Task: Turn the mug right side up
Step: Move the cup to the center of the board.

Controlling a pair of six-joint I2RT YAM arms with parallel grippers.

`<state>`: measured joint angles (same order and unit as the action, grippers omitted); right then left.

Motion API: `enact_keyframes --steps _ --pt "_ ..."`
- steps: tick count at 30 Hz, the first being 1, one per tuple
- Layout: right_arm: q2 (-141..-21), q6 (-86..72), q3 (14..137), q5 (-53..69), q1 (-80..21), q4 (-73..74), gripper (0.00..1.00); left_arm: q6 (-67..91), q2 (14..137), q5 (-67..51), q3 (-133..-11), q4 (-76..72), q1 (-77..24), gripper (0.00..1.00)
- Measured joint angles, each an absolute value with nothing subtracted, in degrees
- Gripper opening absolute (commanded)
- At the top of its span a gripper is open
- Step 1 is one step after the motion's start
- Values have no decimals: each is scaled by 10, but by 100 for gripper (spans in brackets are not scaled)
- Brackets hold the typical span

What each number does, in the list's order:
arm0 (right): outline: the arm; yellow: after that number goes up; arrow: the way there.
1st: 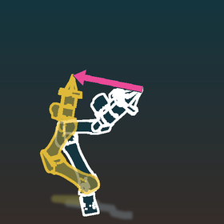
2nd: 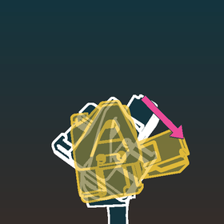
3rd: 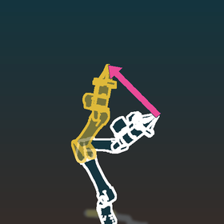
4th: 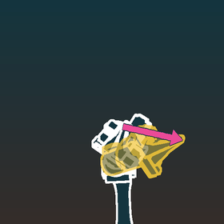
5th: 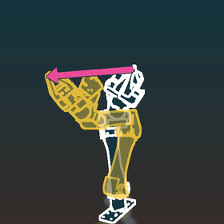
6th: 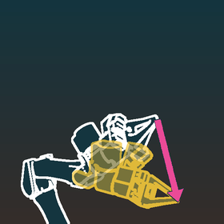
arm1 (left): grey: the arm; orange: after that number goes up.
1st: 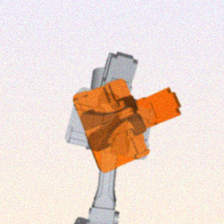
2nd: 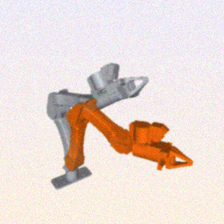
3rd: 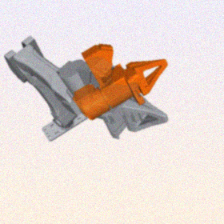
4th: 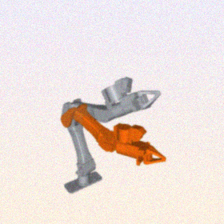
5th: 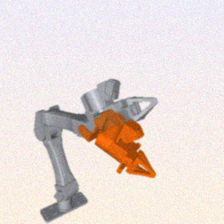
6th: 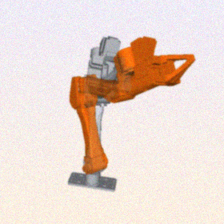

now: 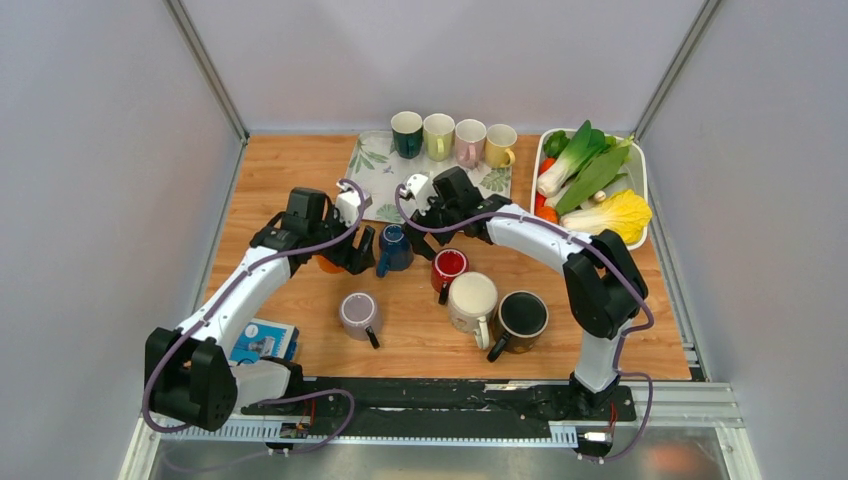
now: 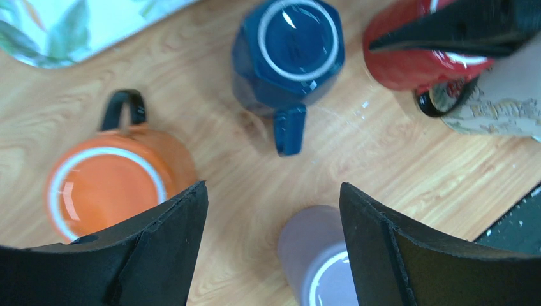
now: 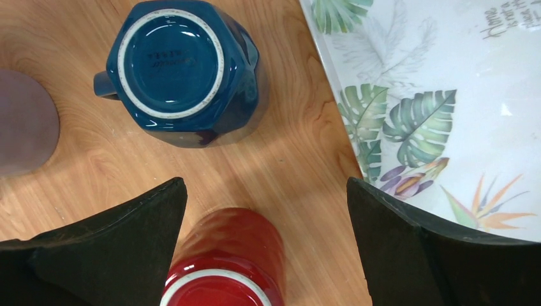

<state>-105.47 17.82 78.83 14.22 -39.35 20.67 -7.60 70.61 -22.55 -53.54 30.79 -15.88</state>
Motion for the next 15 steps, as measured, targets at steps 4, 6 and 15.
enact_keyframes --steps 4,6,15 --pt "-1061 152 788 140 -396 206 100 -74 694 -262 -494 289 -159 82" --pt "-1065 142 788 136 -396 205 100 -73 699 -278 -493 277 -159 82" --pt "-1096 81 794 88 -383 194 100 -121 720 -300 -438 241 -159 81"
